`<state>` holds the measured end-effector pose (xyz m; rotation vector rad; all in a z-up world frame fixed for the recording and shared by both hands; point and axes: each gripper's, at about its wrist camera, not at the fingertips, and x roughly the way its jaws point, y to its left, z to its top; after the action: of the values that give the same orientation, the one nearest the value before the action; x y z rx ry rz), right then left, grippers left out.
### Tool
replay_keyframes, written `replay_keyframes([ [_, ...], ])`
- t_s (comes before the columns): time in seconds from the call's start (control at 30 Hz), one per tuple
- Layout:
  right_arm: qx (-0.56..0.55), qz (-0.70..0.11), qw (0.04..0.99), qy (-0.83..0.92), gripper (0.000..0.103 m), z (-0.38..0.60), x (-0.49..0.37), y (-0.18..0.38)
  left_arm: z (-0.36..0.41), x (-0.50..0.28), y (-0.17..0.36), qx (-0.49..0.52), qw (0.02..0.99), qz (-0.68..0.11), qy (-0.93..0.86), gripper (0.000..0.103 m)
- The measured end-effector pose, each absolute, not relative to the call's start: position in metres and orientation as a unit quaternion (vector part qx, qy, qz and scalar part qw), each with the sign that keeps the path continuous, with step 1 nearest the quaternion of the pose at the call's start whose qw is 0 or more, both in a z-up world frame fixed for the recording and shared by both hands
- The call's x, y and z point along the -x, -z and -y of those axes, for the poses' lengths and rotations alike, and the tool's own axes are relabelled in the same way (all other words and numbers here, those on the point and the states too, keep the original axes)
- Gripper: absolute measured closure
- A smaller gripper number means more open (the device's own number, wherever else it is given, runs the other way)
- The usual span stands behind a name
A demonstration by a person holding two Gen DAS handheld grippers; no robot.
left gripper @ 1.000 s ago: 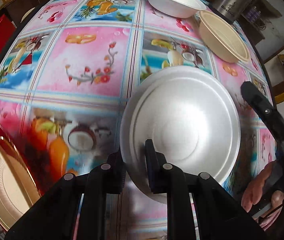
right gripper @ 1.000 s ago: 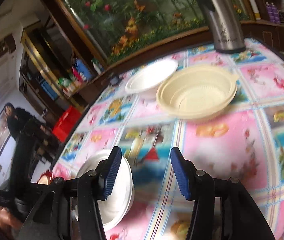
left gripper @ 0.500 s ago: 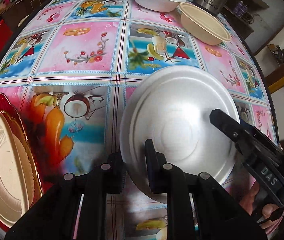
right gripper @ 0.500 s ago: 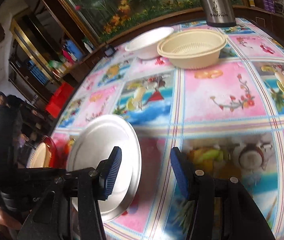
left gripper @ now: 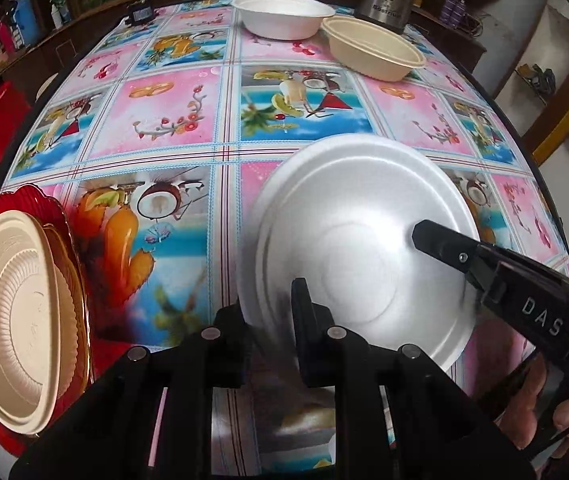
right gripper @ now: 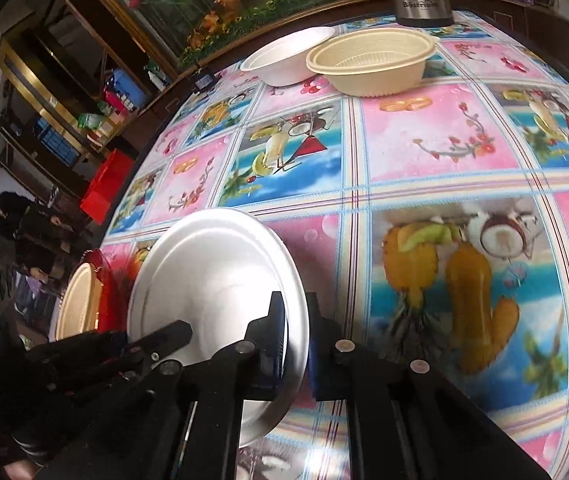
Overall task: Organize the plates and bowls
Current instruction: 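Lift the white bowl and lower it onto the plate stack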
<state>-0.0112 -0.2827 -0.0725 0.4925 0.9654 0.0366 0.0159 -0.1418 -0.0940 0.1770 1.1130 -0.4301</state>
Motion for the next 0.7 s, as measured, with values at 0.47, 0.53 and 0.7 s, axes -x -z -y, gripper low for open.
replay_keyframes([
  [0.47, -0.173, -0.359, 0.911, -0.101, 0.095, 0.197, 0.011, -0.042, 0.041, 0.008, -0.010, -0.044, 0.911, -0.383, 0.146, 0.087],
  [0.53, -0.158, -0.357, 0.913, -0.122, 0.095, 0.171, 0.001, -0.049, 0.015, 0.006, -0.018, -0.035, 0.918, -0.375, 0.124, 0.087],
  [0.7, -0.135, -0.369, 0.903, -0.171, 0.094, 0.108, -0.022, -0.044, -0.042, -0.003, -0.016, -0.029, 0.926, -0.371, 0.063, 0.086],
])
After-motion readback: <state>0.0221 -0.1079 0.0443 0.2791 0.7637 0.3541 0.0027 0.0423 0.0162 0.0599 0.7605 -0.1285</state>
